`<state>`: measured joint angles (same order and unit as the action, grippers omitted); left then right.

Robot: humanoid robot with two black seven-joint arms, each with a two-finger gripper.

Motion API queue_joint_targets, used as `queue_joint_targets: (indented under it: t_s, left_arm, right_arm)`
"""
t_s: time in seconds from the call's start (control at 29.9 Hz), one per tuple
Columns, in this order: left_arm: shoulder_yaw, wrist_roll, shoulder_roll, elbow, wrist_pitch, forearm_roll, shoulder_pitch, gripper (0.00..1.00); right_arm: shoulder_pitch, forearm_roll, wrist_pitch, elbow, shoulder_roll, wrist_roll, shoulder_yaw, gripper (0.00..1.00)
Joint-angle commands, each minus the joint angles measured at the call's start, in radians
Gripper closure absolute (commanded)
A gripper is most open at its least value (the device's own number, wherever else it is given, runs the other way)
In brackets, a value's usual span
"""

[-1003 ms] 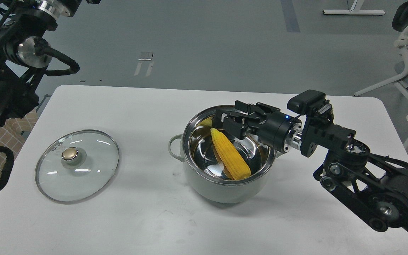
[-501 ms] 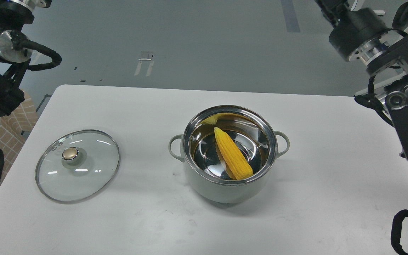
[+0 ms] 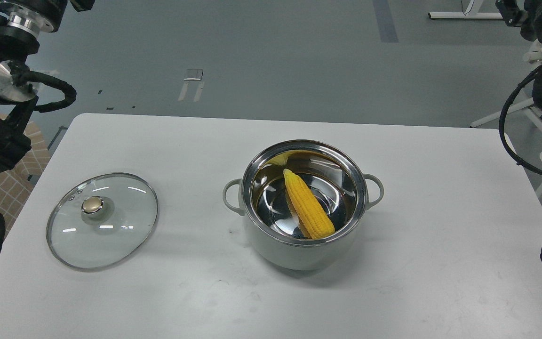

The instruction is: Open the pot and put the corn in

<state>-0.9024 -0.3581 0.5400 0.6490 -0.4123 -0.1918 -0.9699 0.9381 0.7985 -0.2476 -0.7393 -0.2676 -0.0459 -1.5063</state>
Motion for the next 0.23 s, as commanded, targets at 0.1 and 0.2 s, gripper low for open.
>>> queue_joint_targets:
  t_s: [0.1, 0.2]
  left_arm:
    - [0.003, 0.001, -0.017, 0.008, 0.0, -0.009, 0.017, 0.02]
    - [0.002, 0.001, -0.029, 0.009, -0.002, -0.009, 0.016, 0.02]
  right_arm:
    - [-0.019, -0.032, -0.007, -0.002, -0.001, 0.0, 0.001, 0.0]
    - [-0.021, -0.032, -0.009, -0.008, 0.002, 0.0, 0.001, 0.0]
